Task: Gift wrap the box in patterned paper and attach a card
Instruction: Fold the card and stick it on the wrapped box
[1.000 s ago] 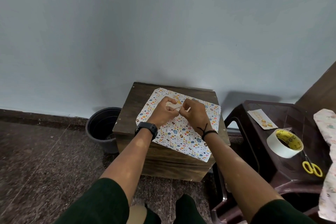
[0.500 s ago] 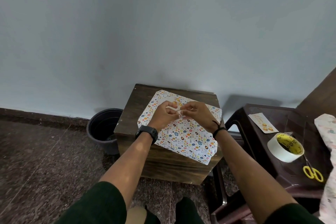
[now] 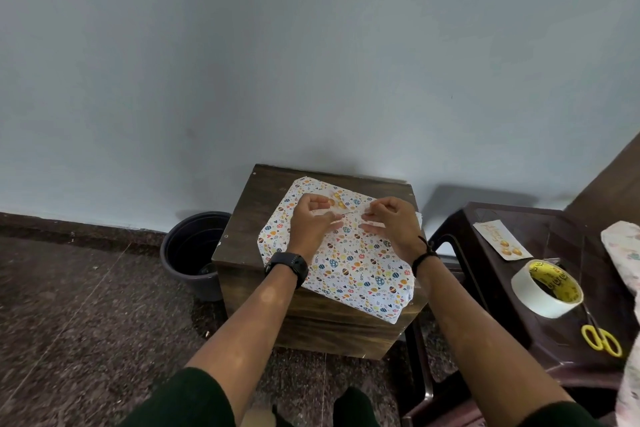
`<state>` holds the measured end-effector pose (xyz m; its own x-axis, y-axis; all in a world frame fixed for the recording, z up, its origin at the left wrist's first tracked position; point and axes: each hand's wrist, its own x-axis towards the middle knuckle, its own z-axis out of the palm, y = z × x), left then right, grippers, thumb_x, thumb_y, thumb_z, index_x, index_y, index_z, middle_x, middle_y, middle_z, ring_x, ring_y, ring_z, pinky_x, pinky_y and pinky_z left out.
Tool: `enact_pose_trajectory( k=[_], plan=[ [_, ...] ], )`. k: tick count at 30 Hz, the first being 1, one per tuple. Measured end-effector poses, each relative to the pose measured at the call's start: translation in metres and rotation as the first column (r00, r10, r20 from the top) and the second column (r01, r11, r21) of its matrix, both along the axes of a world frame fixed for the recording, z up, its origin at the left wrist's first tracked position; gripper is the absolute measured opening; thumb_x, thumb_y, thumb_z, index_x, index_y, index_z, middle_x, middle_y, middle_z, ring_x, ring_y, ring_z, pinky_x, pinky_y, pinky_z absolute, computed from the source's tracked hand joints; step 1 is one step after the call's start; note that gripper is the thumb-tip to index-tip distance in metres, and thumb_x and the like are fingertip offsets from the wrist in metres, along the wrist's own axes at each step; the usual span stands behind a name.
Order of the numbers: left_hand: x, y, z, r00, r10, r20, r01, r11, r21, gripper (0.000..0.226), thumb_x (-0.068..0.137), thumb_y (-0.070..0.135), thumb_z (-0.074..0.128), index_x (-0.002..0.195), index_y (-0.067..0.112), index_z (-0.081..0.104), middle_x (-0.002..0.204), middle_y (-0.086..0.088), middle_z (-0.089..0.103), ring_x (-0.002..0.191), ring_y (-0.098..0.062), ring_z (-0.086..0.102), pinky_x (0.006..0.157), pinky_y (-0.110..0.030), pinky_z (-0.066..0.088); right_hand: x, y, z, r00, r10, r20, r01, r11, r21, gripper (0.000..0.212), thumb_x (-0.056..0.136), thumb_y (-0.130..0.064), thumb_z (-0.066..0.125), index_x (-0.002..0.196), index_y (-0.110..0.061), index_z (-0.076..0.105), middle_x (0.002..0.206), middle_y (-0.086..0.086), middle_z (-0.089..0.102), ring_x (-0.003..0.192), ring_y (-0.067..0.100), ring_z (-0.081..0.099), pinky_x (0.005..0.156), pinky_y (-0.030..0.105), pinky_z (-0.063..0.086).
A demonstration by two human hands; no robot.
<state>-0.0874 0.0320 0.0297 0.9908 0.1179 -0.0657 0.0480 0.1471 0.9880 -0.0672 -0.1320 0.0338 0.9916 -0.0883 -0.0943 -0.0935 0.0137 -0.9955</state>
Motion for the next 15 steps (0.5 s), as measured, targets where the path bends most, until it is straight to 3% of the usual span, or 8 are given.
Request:
enact_pose_trajectory(
  k=[1,3,5,8,12,15],
  plan=[
    [0.001,0.0,0.0,0.998,0.044,0.048,-0.048,0.995,0.085,0.022,0.083,-0.005,0.063,0.095,0.012,0.056,0.104,-0.001,0.056,0.095,-0.02,0.063,0.064,-0.016,0.055,0.001,-0.003,0.0,1.0,-0.011,-0.002,0.011,1.0,-0.02,0.005,0.093,-0.006,0.056,0.091,-0.003,0.06,0.086,0.014,0.065,0.078,0.022,0.066,0.075,0.041,0.059],
    [0.007,-0.001,-0.002,0.977,0.022,0.212,-0.114,0.895,0.431,0.016,0.088,-0.002,0.057,0.091,0.013,0.061,0.104,0.0,0.06,0.092,-0.013,0.059,0.067,-0.013,0.05,0.005,-0.009,0.001,1.0,-0.011,0.006,0.011,0.994,-0.107,0.002,0.091,-0.004,0.059,0.09,-0.005,0.059,0.086,0.014,0.065,0.077,0.022,0.065,0.075,0.042,0.058],
    [0.015,-0.004,-0.005,0.941,-0.146,0.306,-0.125,0.689,0.714,0.019,0.091,0.003,0.05,0.097,0.012,0.066,0.109,-0.003,0.062,0.099,-0.015,0.056,0.079,-0.021,0.048,0.011,-0.011,0.003,1.0,0.019,0.019,-0.016,0.982,-0.187,0.005,0.087,-0.002,0.062,0.09,-0.006,0.06,0.086,0.013,0.064,0.077,0.022,0.065,0.073,0.041,0.059],
    [0.024,-0.01,-0.013,0.904,-0.337,0.264,-0.099,0.436,0.895,0.029,0.097,0.01,0.043,0.118,0.01,0.063,0.125,-0.004,0.056,0.113,-0.02,0.049,0.095,-0.029,0.041,0.02,-0.01,0.009,0.997,0.071,0.012,-0.063,0.94,-0.334,0.013,0.084,-0.001,0.065,0.092,-0.009,0.061,0.087,0.011,0.064,0.078,0.021,0.068,0.07,0.039,0.06],
    [0.026,-0.008,-0.024,0.88,-0.392,0.269,-0.092,0.416,0.905,0.031,0.097,0.009,0.043,0.122,0.008,0.061,0.126,-0.007,0.059,0.114,-0.023,0.05,0.097,-0.026,0.035,0.034,-0.007,0.019,0.986,0.148,-0.074,-0.165,0.868,-0.468,0.03,0.081,0.001,0.068,0.106,-0.012,0.058,0.092,0.008,0.066,0.081,0.02,0.068,0.067,0.032,0.06],
    [0.027,-0.005,-0.027,0.892,-0.365,0.266,-0.071,0.468,0.881,0.03,0.096,0.01,0.045,0.121,0.009,0.062,0.124,-0.006,0.061,0.115,-0.023,0.051,0.096,-0.027,0.037,0.045,-0.004,0.024,0.971,0.195,-0.137,-0.238,0.813,-0.531,0.019,0.081,0.0,0.068,0.095,-0.011,0.06,0.087,0.009,0.067,0.077,0.018,0.067,0.07,0.031,0.059]
  ],
)
